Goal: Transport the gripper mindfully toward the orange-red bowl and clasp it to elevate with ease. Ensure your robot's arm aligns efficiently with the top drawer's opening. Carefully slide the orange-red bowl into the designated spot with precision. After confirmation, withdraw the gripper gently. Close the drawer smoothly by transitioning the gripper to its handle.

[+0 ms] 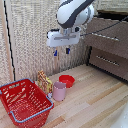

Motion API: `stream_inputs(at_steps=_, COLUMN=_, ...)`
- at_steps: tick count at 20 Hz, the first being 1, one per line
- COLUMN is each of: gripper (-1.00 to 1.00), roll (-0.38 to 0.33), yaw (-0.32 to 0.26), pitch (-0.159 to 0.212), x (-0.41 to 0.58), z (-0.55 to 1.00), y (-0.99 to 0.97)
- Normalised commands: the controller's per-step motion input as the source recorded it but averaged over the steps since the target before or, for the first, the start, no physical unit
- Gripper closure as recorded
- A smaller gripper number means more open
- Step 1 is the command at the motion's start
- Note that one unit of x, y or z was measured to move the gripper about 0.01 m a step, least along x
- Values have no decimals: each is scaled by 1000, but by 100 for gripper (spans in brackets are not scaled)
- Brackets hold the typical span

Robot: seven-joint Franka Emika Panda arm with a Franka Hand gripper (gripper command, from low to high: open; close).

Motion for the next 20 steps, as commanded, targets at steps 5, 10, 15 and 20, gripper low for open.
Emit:
stream_inputs(at_steps=5, gripper=-100, roll=29, yaw=-110, pitch=-9, x=174, z=-83, y=-350)
stream_inputs(at_steps=10, gripper=-100, roll=36, yaw=-131, pitch=0, x=313, z=-122, y=-474)
stream_inputs(at_steps=15, gripper=-100, roll=16, yaw=-120, pitch=22, x=183, z=-124, y=-505)
stream_inputs(at_steps=20, gripper=-100, roll=0, yaw=-126, pitch=69, x=38, z=-203, y=-394)
